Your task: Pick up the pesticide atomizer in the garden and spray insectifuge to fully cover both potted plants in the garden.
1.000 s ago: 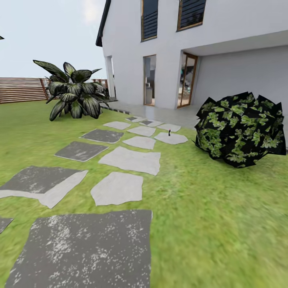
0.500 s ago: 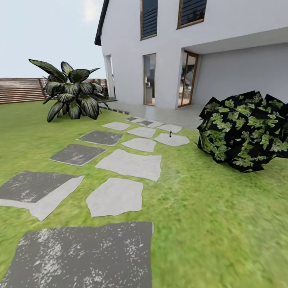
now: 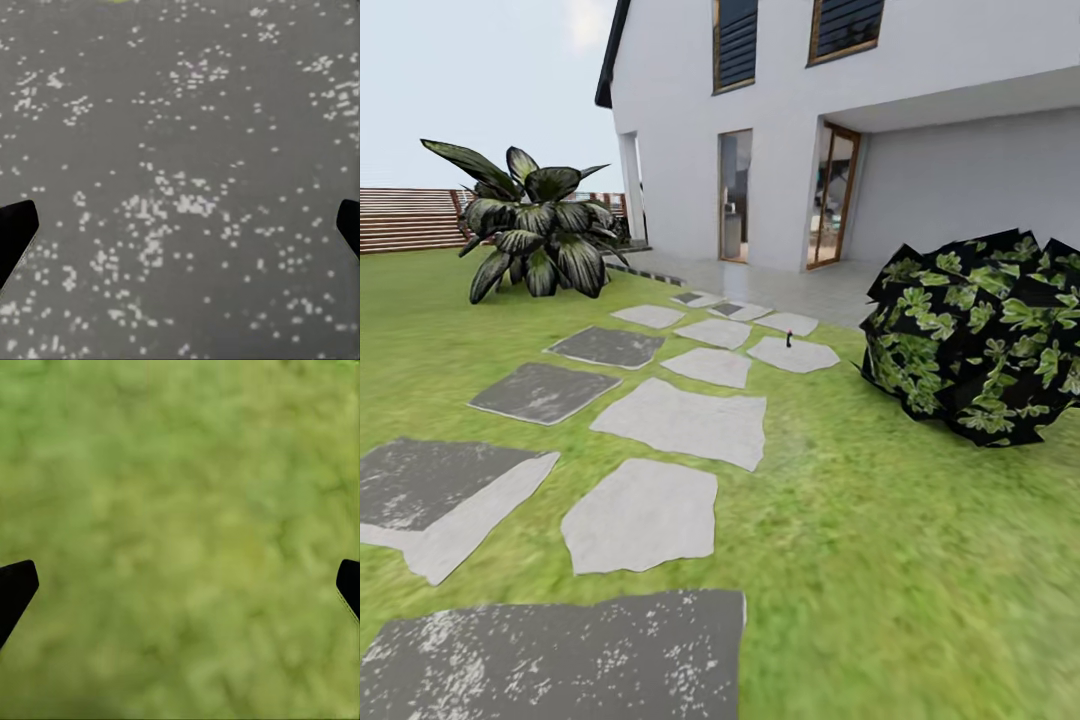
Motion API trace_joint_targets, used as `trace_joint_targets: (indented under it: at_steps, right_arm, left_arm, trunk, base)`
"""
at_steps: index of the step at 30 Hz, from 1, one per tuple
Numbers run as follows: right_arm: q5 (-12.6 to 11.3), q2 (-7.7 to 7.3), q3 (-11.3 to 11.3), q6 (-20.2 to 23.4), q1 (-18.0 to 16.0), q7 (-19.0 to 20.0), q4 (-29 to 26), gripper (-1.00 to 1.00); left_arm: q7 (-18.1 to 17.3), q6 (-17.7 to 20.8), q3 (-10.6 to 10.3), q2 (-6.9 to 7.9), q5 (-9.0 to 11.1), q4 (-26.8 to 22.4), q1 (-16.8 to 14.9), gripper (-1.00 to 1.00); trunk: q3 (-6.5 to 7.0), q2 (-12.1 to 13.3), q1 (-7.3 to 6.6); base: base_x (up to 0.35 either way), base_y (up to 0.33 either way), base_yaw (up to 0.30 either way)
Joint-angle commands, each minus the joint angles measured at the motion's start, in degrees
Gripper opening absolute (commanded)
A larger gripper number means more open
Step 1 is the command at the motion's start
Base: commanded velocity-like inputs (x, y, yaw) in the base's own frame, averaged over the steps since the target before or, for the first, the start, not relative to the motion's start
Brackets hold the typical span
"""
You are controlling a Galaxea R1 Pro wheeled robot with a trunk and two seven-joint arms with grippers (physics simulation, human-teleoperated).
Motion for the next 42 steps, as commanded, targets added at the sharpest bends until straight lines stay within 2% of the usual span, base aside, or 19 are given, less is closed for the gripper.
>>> trace_joint_targets:
  at_steps: [1, 42]
  right_arm:
    - [0.6, 0.02, -0.2, -0.2, 0.0, -0.2, 0.1, 1.00]
    - [0.7, 0.09, -0.2, -0.1, 0.0, -0.2, 0.1, 1.00]
  left_arm:
    - [0.0, -0.2, 0.2, -0.02, -0.1, 0.0, 0.0, 1.00]
    - [0.0, -0.2, 0.2, -0.02, -0.1, 0.0, 0.0, 1.00]
  trunk:
    - [-0.05, 0.0, 0.02]
    - [-0.05, 0.0, 0.02]
  base:
    - [0.338, 0.000, 0.000]
    - [0.338, 0.000, 0.000]
